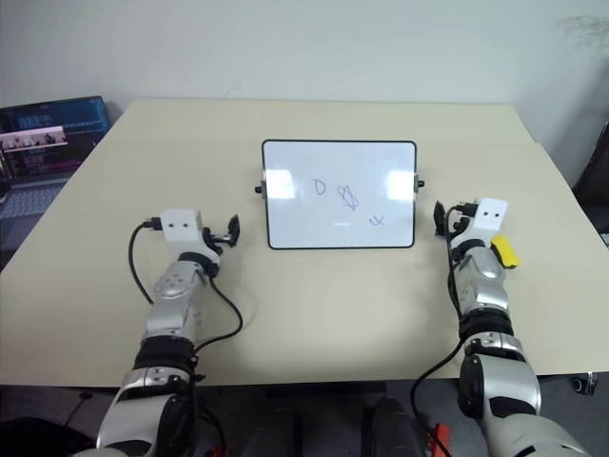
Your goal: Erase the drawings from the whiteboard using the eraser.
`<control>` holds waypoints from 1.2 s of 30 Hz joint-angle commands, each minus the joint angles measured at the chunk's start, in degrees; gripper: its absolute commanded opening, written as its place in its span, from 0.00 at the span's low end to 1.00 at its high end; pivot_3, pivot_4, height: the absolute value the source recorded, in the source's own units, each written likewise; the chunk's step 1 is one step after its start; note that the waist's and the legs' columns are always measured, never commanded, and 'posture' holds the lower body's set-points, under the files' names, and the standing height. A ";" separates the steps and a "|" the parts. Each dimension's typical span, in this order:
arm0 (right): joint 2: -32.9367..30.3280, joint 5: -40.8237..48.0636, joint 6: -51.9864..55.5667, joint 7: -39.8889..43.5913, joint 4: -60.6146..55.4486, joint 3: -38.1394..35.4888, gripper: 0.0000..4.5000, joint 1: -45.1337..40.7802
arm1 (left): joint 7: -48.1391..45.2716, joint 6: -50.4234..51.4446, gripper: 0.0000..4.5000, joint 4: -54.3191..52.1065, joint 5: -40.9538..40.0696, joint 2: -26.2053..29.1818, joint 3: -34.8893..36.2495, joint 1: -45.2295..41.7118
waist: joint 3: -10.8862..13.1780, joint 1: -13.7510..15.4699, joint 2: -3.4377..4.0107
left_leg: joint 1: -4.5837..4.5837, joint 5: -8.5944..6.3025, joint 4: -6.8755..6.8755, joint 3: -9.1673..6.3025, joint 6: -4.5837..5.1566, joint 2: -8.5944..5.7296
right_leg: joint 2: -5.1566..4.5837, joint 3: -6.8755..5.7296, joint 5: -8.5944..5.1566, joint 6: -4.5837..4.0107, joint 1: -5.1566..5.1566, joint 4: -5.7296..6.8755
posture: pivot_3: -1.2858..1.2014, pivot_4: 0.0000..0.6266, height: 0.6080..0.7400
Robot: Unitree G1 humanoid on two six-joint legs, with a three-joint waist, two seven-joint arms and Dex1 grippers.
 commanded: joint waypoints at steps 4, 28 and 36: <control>0.33 -1.08 -1.31 -0.60 1.16 0.59 0.99 -1.87 | -0.58 -0.11 1.00 -0.16 -0.39 1.86 0.85 -1.37 | 0.00 0.07 0.00 | 0.00 0.00 0.02 0.00 0.00 0.00 | 0.00 0.00 0.00 0.00 0.00 0.01 | 0.52 0.24 1.00; -3.09 0.24 -2.57 0.30 -1.60 -0.81 0.99 0.56 | -1.08 -1.47 1.00 1.89 0.80 -1.23 -2.01 -3.63 | 0.00 0.04 0.00 | 0.00 0.00 0.00 0.00 0.00 0.00 | 0.00 0.00 0.00 0.00 0.00 -0.01 | 0.52 0.24 1.00; -2.63 0.34 -1.40 0.64 -0.40 -0.40 0.99 -0.60 | -0.89 0.06 1.00 1.67 0.30 -0.57 -1.51 -4.26 | 0.00 0.01 0.00 | 0.00 0.00 0.01 0.00 0.00 0.00 | 0.00 0.00 0.00 0.00 0.00 0.00 | 0.52 0.24 1.00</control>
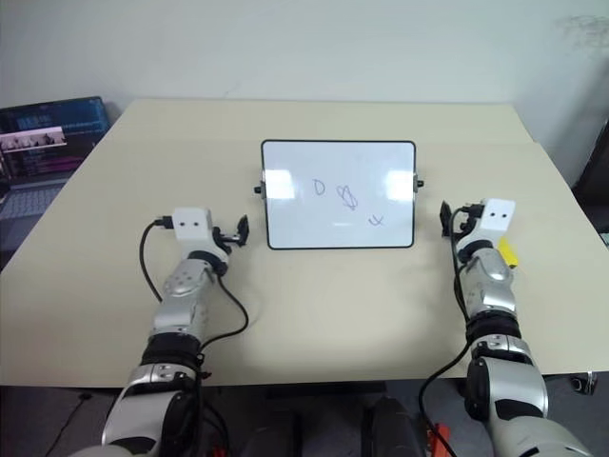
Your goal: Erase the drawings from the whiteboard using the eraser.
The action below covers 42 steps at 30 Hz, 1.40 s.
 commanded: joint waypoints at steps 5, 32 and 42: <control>-0.91 1.37 3.15 -0.03 -2.67 -1.15 0.99 -1.97 | -3.51 4.67 1.00 -8.27 -2.37 1.91 0.09 -1.50 | 0.00 0.04 0.00 | 0.00 0.00 0.00 0.00 0.00 0.00 | 0.00 -0.01 0.00 0.00 0.00 0.01 | 0.52 0.24 1.00; -6.06 3.25 31.53 0.46 -30.83 0.02 0.99 4.92 | -34.38 34.20 1.00 -39.77 -17.63 11.44 -11.16 -1.24 | 0.02 -0.54 0.03 | -0.01 0.00 -0.02 -0.02 0.00 0.01 | 0.00 -0.01 -0.01 0.00 -0.01 0.00 | 0.52 0.24 1.00; -13.54 5.45 41.51 1.67 -40.86 -3.77 0.99 10.19 | -47.99 33.38 1.00 -32.92 -18.91 6.61 -21.28 -6.89 | 0.02 -0.02 0.03 | -0.04 -0.01 -0.02 0.01 0.01 0.00 | 0.00 0.01 -0.01 0.01 -0.01 -0.04 | 0.52 0.24 1.00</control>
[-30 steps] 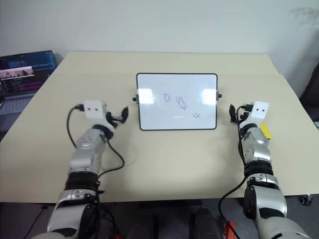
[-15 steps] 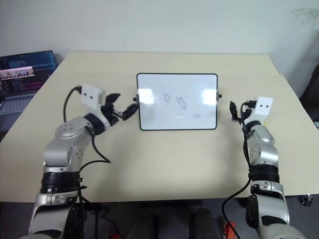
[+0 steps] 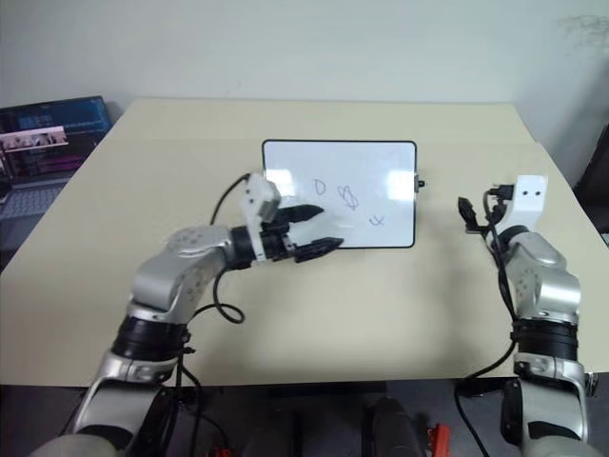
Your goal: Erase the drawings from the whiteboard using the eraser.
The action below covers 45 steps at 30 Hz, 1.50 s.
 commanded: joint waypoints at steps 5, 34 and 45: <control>-8.07 2.86 9.05 3.20 -4.60 -4.65 0.99 2.41 | -5.51 -2.27 1.00 3.95 0.13 -5.06 -4.11 -4.36 | 0.01 0.08 0.01 | 0.00 0.00 0.02 0.01 0.00 0.00 | 0.00 0.01 0.00 0.00 0.00 -0.01 | 0.52 0.24 1.00; -24.47 -10.48 18.42 28.55 30.72 17.94 0.99 -19.74 | -4.41 -1.98 1.00 2.17 2.58 -7.83 -7.04 -1.98 | 0.05 -0.27 0.08 | 0.00 0.00 0.06 0.05 0.00 -0.02 | 0.00 0.05 -0.02 0.03 0.02 -0.08 | 0.52 0.24 1.00; -23.33 -15.23 18.17 35.04 36.70 22.83 0.99 -23.63 | -3.45 -0.54 1.00 0.54 2.16 -7.39 -6.64 -1.00 | 0.05 -0.29 0.09 | 0.00 0.00 0.06 0.05 0.00 -0.02 | 0.00 0.05 -0.02 0.03 0.02 -0.09 | 0.52 0.24 1.00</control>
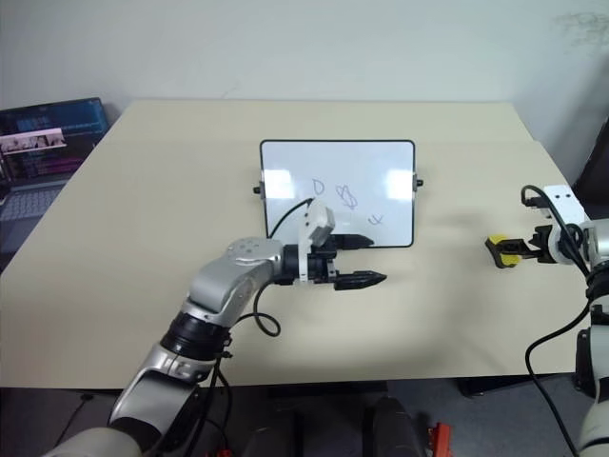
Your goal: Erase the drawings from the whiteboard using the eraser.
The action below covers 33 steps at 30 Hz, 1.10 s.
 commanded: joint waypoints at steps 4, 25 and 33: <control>0.02 -2.54 -1.39 1.59 2.01 1.03 0.99 -2.72 | 1.06 0.78 1.00 -4.12 -0.67 -0.23 0.61 0.69 | 0.00 -0.07 0.00 | 0.00 0.00 0.00 0.00 0.00 0.00 | 0.00 0.00 0.00 0.00 0.00 0.01 | 0.52 0.24 1.00; 3.36 -5.58 -4.22 2.21 6.18 1.40 0.53 -4.77 | 2.72 1.87 1.00 -6.50 -0.73 0.72 0.94 2.64 | 0.00 -0.15 0.01 | 0.00 0.00 0.01 0.00 -0.01 0.00 | -0.01 0.00 0.01 -0.01 0.00 0.03 | 0.52 0.24 1.00; 3.65 -6.16 -4.73 2.73 7.42 1.19 0.21 -5.55 | 2.83 1.97 1.00 -6.73 -0.68 0.78 0.87 2.87 | 0.00 -0.16 0.01 | 0.00 0.00 0.01 0.00 -0.01 0.00 | -0.01 0.00 0.01 -0.01 0.00 0.02 | 0.52 0.24 1.00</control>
